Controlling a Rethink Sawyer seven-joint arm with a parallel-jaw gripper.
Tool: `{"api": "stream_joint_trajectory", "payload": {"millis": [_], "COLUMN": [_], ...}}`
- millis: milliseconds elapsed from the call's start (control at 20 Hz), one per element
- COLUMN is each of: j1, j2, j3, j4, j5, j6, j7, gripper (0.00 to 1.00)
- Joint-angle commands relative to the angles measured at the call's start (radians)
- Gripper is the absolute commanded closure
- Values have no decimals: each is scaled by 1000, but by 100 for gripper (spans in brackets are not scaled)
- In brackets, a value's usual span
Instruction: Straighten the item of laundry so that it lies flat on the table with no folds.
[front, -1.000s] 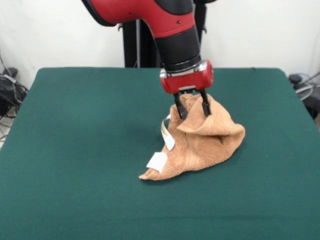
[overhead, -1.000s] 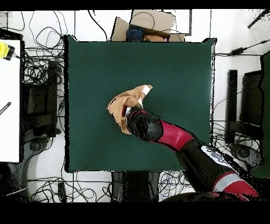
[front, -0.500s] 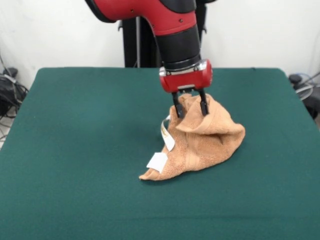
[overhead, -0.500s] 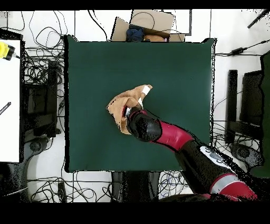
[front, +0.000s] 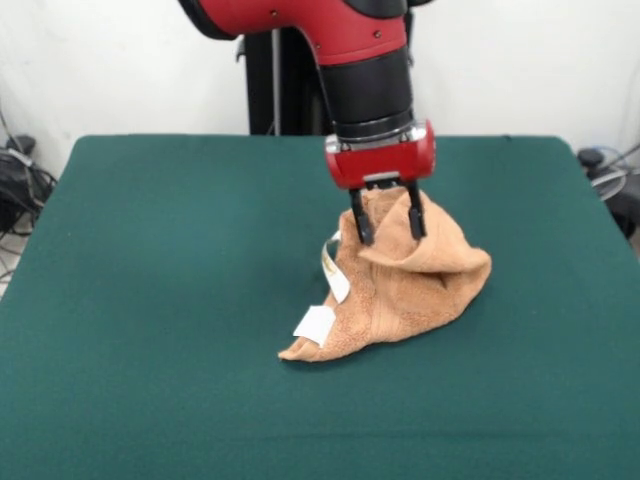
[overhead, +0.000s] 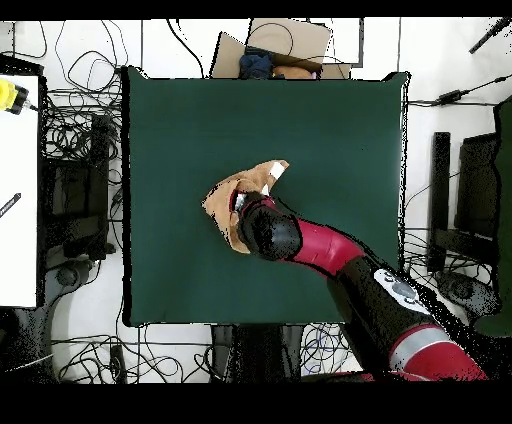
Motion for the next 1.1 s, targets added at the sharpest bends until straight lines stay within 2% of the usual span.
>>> {"api": "stream_joint_trajectory", "payload": {"millis": [50,900,1100], "j1": [35,38,34], "j2": [-9,1,5], "j3": [-34,-57,-67], "j4": [-95,-89,-67], "j5": [-6,-31,-13], "j6": [76,55,93], "j7": [100,98,109], "gripper": [0,0,0]}}
